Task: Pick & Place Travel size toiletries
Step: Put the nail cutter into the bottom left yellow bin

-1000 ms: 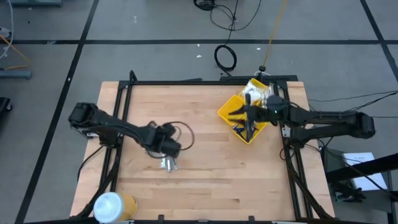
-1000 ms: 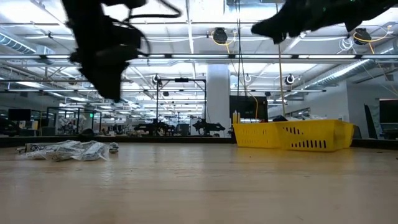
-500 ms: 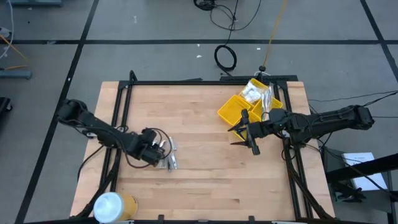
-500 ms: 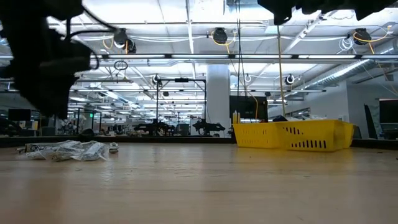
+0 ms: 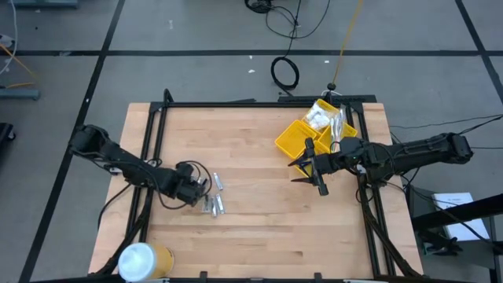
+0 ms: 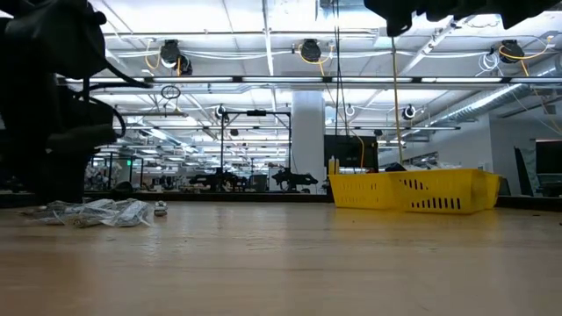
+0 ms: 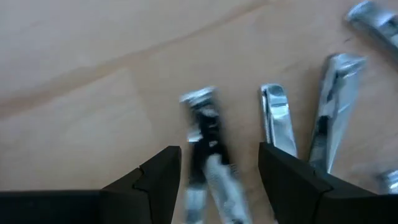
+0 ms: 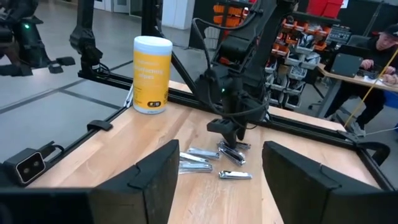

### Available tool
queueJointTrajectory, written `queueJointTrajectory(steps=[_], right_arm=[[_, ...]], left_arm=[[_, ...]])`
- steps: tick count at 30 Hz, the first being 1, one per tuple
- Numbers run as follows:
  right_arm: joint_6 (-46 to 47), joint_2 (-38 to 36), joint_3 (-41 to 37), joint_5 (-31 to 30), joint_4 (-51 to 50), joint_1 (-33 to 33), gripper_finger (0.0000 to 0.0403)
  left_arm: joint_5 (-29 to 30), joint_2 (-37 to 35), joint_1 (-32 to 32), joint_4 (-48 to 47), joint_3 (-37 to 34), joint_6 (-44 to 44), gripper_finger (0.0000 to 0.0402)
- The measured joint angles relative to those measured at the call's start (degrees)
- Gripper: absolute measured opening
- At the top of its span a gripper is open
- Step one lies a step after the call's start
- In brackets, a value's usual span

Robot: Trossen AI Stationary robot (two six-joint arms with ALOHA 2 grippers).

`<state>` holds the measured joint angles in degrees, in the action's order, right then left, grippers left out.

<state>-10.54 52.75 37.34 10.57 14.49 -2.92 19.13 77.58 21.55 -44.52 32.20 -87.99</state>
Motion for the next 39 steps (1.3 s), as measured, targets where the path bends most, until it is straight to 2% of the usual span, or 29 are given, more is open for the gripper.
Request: queueJointTrajectory(steps=[7,13,18,22,30,39], right_arm=[[0.43,0.00,0.00,0.00,-0.16,0.00,0.0215],[0.43,0.00,0.00,0.00,-0.18,0.00,0.0214],[0.45,0.00,0.00,0.00,-0.18,0.00,0.0210],[0.46,0.00,0.00,0.01,-0.51,0.00,0.0210],[1.53,0.00,0.00,0.03,-1.47,0.00,0.0210],[1.48,0.00,-0.02,0.03,-1.49,0.00,0.0210]], left_arm=[[-2.09,0.17,-2.08,1.64,-1.43,1.80,0.0211],[-3.91,0.24,-3.06,1.71,-1.96,-3.54,0.0211],[-6.08,0.28,-3.09,1.76,-2.01,-3.39,0.0207],[-6.58,0.28,-3.11,2.52,-2.01,-2.46,0.0165],[-6.53,0.28,-3.09,2.93,-1.98,0.29,0.0026],[0.15,0.06,-3.11,2.02,-0.92,4.62,0.0031]])
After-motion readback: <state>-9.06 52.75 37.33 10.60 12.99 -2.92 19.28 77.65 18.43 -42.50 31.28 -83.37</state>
